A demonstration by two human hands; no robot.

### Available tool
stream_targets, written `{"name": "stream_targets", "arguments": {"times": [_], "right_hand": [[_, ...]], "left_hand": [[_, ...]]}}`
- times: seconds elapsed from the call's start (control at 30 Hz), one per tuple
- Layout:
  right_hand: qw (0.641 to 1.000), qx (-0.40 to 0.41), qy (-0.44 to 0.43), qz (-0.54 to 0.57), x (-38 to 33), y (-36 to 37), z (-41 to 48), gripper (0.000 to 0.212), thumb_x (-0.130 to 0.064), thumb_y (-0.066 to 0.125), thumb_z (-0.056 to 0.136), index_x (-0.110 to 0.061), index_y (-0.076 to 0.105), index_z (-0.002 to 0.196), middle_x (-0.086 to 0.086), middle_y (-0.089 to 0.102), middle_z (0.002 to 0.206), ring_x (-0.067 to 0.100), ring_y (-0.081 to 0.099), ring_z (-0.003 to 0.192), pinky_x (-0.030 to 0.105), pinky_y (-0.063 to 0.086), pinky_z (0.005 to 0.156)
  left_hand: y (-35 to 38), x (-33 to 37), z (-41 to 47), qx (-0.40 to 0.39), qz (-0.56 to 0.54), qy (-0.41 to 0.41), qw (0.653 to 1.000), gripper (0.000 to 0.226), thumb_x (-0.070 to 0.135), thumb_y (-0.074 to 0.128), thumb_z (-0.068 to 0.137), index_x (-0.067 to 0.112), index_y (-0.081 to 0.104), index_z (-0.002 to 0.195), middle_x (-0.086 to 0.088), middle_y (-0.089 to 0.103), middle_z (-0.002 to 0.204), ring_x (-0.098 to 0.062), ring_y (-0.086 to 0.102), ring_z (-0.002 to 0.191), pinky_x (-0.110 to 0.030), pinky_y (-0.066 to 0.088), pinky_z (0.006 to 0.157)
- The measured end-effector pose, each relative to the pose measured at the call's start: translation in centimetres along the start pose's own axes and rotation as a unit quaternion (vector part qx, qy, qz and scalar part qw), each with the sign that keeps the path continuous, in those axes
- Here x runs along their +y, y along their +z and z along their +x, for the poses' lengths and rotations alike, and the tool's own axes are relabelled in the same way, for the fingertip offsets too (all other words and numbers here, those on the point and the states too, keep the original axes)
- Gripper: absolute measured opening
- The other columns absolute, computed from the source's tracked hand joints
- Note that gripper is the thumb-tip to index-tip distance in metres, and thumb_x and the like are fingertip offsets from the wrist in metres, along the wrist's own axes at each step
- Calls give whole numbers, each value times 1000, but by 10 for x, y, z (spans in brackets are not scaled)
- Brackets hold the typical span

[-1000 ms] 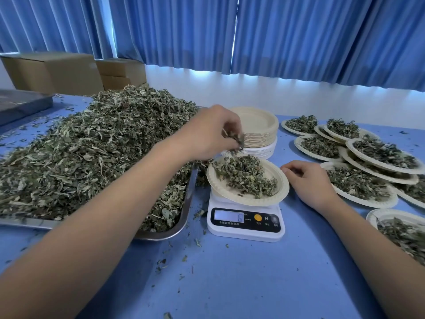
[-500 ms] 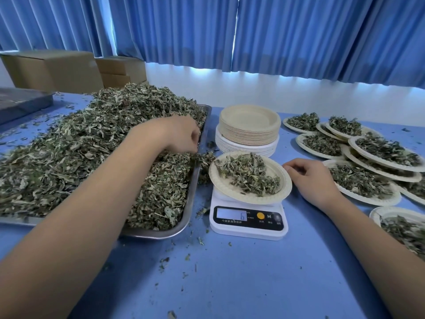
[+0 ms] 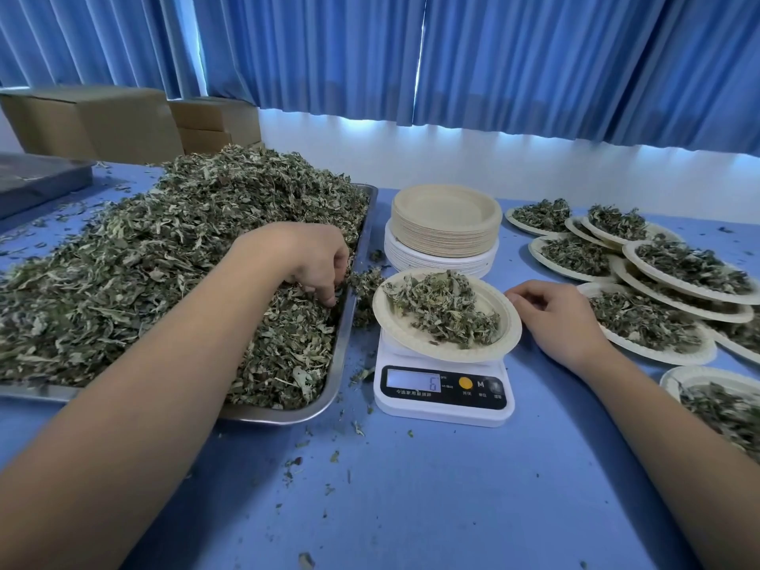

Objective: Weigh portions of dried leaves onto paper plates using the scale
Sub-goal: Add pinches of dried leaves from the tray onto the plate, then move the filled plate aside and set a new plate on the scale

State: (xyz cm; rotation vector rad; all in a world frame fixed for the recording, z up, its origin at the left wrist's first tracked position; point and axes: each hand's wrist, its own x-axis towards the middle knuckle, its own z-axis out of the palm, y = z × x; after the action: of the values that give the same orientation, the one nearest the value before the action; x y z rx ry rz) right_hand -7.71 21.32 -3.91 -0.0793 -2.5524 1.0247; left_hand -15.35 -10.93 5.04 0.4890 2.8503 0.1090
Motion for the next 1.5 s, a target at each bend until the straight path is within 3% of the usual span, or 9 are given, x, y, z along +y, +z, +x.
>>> {"name": "stream_targets", "arguments": {"times": [0.23, 0.4, 0.6, 0.8, 0.9, 1.0, 1.2, 1.43, 1.5], "right_hand": [[1000, 0, 0, 1, 1, 0, 1, 17, -25, 65, 95, -28, 76, 82, -1, 74, 72, 19, 63, 66, 27, 43, 60], [1000, -3, 4, 5, 1, 0, 0, 18, -25, 65, 95, -28, 77, 83, -4, 74, 72, 20, 66, 71, 24, 43, 60], [1000, -3, 3, 7, 0, 0, 0, 18, -24, 65, 96, -27, 76, 83, -2, 75, 73, 20, 65, 70, 26, 44, 61], [999, 4, 16, 35, -2, -1, 1, 26, -26, 61, 98, -23, 76, 78, -13, 70, 60, -1, 58, 51, 14, 41, 55], [992, 1, 59, 109, -8, -4, 2, 34, -33, 58, 101, -16, 76, 78, -2, 69, 59, 14, 57, 48, 28, 43, 56], [975, -49, 98, 192, -13, -9, -1, 34, -37, 61, 100, -11, 76, 83, 4, 65, 58, 19, 50, 46, 26, 32, 43], [966, -100, 100, 218, -18, -12, -4, 34, -26, 67, 97, 6, 70, 86, 7, 53, 56, 14, 45, 45, 23, 32, 40], [965, -80, 128, 216, -19, -21, 0, 21, -13, 70, 94, 6, 76, 89, 19, 60, 69, 18, 48, 52, 23, 41, 42], [965, -67, 144, 207, -18, -28, 3, 18, -10, 70, 93, 5, 77, 88, 23, 64, 73, 24, 52, 61, 25, 45, 45]], "left_hand": [[8, 8, -3, -54, 60, 2, 997, 31, 23, 85, 73, 7, 68, 93, -2, 62, 84, -21, 54, 77, -29, 44, 64], [7, 6, -5, -55, 64, -2, 996, 27, 20, 85, 73, 4, 67, 86, -6, 66, 90, -23, 56, 78, -30, 44, 63], [1, 3, -10, -37, 34, -10, 999, 27, 19, 84, 75, 9, 66, 92, -2, 63, 95, -22, 56, 82, -28, 42, 60], [-13, 6, -23, 59, -57, 10, 997, 10, 20, 62, 95, 14, 69, 90, -2, 74, 77, -12, 68, 72, -30, 46, 70], [-12, 21, -25, 106, -191, 32, 975, 14, 22, 58, 98, 13, 67, 90, -4, 75, 68, -12, 68, 58, -33, 51, 69], [-2, 39, -24, 88, -177, 33, 980, 14, 23, 59, 96, 11, 65, 92, -6, 75, 68, -11, 69, 52, -33, 57, 75], [19, 58, -17, 147, -108, 41, 982, 11, 25, 61, 89, 17, 69, 86, 3, 68, 51, -1, 62, 42, -28, 56, 65], [28, 68, -8, 166, -205, 60, 963, 10, 20, 66, 87, 12, 71, 83, 1, 65, 46, 2, 54, 36, -28, 54, 66], [29, 73, -6, 163, -276, 63, 945, 14, 22, 69, 88, 11, 72, 80, -1, 64, 47, -3, 54, 37, -26, 50, 56]]}}
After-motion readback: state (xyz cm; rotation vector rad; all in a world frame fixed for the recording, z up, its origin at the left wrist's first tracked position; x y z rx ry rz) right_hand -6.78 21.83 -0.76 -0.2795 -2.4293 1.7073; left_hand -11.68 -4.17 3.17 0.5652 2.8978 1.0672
